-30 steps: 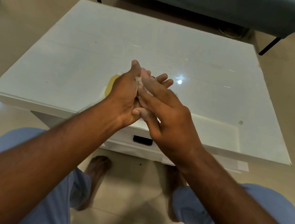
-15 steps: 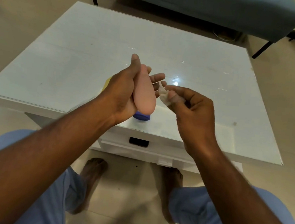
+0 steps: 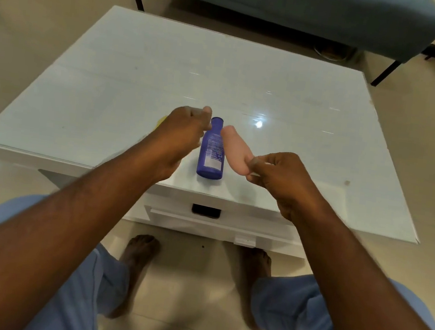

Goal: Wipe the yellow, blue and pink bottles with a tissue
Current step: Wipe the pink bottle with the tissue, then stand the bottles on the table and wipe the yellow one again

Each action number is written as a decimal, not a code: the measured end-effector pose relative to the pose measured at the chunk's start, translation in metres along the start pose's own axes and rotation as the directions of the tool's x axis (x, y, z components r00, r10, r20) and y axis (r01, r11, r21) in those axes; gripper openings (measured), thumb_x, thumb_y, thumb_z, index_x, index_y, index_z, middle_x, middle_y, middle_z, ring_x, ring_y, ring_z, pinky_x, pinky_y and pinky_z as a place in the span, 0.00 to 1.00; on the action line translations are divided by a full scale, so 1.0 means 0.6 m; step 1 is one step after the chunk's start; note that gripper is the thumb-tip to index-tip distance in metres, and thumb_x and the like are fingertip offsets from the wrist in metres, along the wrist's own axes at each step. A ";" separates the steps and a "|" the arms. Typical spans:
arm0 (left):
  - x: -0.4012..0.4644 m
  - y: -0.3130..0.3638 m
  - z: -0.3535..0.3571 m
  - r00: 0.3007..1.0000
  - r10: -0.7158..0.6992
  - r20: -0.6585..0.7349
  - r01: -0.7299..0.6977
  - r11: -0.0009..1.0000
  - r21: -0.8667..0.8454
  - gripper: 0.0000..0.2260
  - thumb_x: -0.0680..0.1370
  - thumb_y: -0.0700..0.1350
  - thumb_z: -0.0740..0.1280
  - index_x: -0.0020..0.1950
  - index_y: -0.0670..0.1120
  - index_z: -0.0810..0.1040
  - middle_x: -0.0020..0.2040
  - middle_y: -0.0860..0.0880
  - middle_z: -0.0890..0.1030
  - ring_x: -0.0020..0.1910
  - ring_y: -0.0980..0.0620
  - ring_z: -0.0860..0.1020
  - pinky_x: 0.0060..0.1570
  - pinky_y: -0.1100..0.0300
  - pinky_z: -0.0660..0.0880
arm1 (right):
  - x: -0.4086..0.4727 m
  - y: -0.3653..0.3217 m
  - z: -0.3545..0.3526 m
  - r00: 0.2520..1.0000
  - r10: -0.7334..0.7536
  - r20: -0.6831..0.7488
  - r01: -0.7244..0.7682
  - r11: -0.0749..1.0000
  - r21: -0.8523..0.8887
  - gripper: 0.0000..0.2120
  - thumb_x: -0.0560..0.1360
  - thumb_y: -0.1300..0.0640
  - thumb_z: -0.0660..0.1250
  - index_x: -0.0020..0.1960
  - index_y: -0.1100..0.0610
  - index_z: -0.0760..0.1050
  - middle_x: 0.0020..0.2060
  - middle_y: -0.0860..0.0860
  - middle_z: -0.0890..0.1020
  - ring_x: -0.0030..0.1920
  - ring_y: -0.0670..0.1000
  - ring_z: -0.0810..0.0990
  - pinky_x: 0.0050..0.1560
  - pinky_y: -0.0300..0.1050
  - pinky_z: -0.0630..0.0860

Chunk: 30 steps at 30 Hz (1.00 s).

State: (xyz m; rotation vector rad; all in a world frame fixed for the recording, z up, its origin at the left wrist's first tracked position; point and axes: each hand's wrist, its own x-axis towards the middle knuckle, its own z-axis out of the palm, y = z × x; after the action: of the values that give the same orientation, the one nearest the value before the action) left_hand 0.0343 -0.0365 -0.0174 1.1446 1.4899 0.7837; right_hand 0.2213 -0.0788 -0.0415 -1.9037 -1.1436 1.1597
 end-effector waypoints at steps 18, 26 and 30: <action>0.008 -0.035 -0.015 0.971 0.238 -0.017 -0.102 0.481 0.871 0.28 0.77 0.57 0.68 0.72 0.47 0.65 0.70 0.44 0.72 0.68 0.42 0.71 0.62 0.46 0.72 | 0.001 0.000 -0.001 0.998 0.005 -0.062 -0.039 0.823 -0.566 0.19 0.82 0.48 0.70 0.65 0.61 0.80 0.58 0.57 0.85 0.50 0.54 0.80 0.51 0.44 0.72; 0.006 -0.030 -0.012 0.949 0.315 0.016 -0.180 0.498 0.848 0.33 0.75 0.60 0.69 0.75 0.50 0.62 0.73 0.46 0.69 0.70 0.43 0.69 0.64 0.46 0.71 | -0.022 -0.022 -0.019 0.997 -0.059 -0.057 0.011 0.783 -0.622 0.19 0.82 0.54 0.68 0.71 0.60 0.74 0.65 0.57 0.80 0.54 0.54 0.76 0.52 0.40 0.69; 0.006 -0.029 -0.012 0.961 0.276 0.030 -0.157 0.451 0.878 0.36 0.73 0.63 0.70 0.74 0.50 0.62 0.73 0.46 0.69 0.70 0.43 0.70 0.63 0.46 0.72 | -0.027 -0.029 -0.018 0.997 -0.061 -0.045 0.024 0.818 -0.575 0.23 0.81 0.56 0.69 0.74 0.59 0.71 0.68 0.56 0.78 0.63 0.55 0.78 0.60 0.44 0.74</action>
State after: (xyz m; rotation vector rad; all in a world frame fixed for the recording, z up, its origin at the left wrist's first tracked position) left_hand 0.0229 -0.0383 -0.0327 2.1378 1.9393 0.1663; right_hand 0.2212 -0.0866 -0.0164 -2.3175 -1.6275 0.7654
